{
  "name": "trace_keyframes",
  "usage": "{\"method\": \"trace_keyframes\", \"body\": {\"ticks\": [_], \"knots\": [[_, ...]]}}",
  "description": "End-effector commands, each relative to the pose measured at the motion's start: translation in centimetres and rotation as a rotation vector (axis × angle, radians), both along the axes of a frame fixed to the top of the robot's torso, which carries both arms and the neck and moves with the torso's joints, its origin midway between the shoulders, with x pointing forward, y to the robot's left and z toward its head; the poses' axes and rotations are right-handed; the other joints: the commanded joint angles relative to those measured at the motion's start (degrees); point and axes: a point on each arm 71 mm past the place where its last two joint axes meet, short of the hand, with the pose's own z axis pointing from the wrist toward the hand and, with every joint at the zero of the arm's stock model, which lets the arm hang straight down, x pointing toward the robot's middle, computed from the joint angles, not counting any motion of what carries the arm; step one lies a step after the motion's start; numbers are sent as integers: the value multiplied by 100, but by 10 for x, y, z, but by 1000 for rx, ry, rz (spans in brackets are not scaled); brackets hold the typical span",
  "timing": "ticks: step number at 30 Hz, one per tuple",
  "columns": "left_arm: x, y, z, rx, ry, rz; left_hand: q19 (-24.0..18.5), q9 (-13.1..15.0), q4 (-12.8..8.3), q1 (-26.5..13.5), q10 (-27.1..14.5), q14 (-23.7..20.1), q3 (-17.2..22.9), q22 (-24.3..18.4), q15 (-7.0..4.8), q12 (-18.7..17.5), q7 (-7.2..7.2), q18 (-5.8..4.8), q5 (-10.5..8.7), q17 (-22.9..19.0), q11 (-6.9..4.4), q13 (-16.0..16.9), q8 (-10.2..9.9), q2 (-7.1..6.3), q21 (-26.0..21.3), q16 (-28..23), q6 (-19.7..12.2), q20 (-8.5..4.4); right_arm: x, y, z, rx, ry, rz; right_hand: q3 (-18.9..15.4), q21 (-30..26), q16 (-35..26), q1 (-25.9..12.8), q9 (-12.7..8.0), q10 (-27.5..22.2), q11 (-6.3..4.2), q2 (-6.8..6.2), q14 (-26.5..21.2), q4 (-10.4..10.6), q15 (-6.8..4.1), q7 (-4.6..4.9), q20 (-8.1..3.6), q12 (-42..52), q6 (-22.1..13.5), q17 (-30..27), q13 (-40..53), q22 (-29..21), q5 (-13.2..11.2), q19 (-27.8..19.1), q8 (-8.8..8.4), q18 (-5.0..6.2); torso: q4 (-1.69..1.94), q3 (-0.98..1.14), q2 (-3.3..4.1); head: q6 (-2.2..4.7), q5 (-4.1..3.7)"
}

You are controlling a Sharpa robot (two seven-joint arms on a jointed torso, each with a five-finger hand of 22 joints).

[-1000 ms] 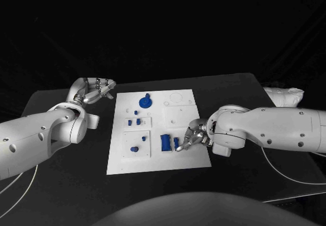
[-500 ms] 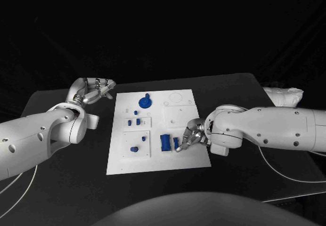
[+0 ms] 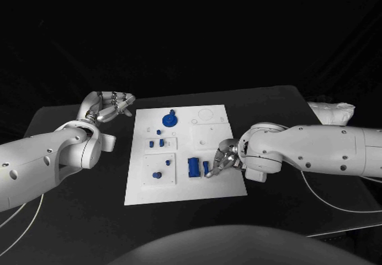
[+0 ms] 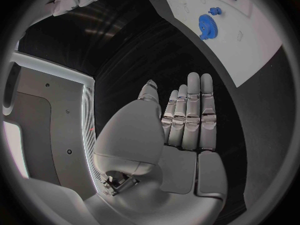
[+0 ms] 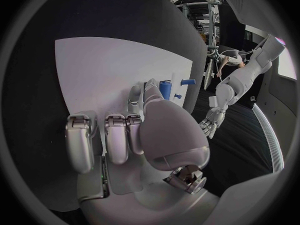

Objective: Assemble the parts on the task board

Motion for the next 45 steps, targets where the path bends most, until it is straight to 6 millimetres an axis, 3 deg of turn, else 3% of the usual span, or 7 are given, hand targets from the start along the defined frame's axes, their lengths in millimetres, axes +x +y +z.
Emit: {"method": "trace_keyframes", "body": {"ticks": [1, 16, 28, 30, 33, 38, 45], "knots": [[0, -3, 1, -4, -5, -17, 47, 9, -2, 13, -32, 3, -47, -5, 34, 10, -17, 68, 23, -9, 13, 8, 20, 55, -34, -18, -3, 8, 0, -1, -1, -22, 3, 8, 13, 26, 23, 77, 4, 590, -47, 51, 597, -24, -49, -32, -38, -41, 27, 1508, 1484, 1508, -21, 600, -21, -38, -2, 4, 3, 1, 7], [0, -2, 1, -4, -4, -16, 48, 9, -1, 17, -32, 3, -51, -8, 34, 10, -17, 68, 23, -10, 13, 8, 20, 58, -36, -19, -3, 8, -2, -6, 9, 112, -63, -72, -91, 26, 23, -14, 3, 590, -14, -49, 597, 13, -51, 7, -38, -41, 6, 1508, 1484, 1508, -19, 600, -91, -38, -4, 9, -2, 1, 67], [-6, -5, -2, -16, -29, 0, 40, 8, 0, 27, -39, -19, -59, -17, 40, 8, -14, 65, 27, -15, 16, 7, 17, 74, -49, -30, -10, 11, 31, -3, 51, 604, -442, -299, -349, 23, 23, 33, -1290, 590, 345, 123, 597, 358, 322, 501, 291, -41, -1322, 1508, 1484, 1506, 8, 597, -1647, -37, 21, 14, 6, 108, 222], [-9, -7, -4, -28, -39, 6, -12, 7, 6, 11, -51, -116, -88, -40, 64, 3, -5, 56, 27, -32, 29, 4, 17, 99, -93, -71, -16, 28, 37, -1, 54, 662, -482, -311, -479, -976, -175, 85, -1529, 155, 391, 144, 372, 514, 360, 518, 345, -323, -1462, 1302, 1253, 1052, -14, -495, -1723, 249, 22, 15, 1, 145, 234], [-16, -12, -7, -57, -49, 2, -328, -6, -1, -23, -144, -624, -183, -147, 186, -23, 48, 15, 27, -142, 97, -12, 3, 145, -326, -192, -78, 120, 44, 2, 58, 737, -543, -327, -715, -4706, -3888, -50, -1851, -3955, 592, 290, -3289, 622, 613, 570, 515, -3998, -1727, -1768, -1461, -692, 135, -3985, -1792, 891, 23, 13, 6, 230, 255], [-27, -20, -12, -126, -50, -10, -1115, -44, 6, -244, -524, -1752, -371, -520, 469, -41, 186, -58, 21, -561, 269, -44, -6, 221, -846, -464, -306, 363, 54, 12, 64, 868, -605, -323, -1098, -6943, -6185, -496, -2373, -5230, 1457, 344, -5068, 696, 1450, 687, 1029, -6219, -2524, -3512, -3426, -2248, 62, -5242, -2092, 596, 15, 16, 0, 321, 358], [-39, -27, -19, -207, -41, -33, -2699, -90, 13, -685, -1542, -3115, -223, -1389, 758, -5, 401, -170, -143, -1173, 505, -48, 30, -67, -855, -780, -948, 617, 60, 25, 65, 974, -627, -274, -900, -8745, -7582, -1575, -3568, -6863, 1296, -90, -7068, 748, 1305, 796, 1053, -7293, -4568, -4862, -4380, -5178, -11, -7526, -2770, 503, 20, 16, 15, 459, 357]]}}
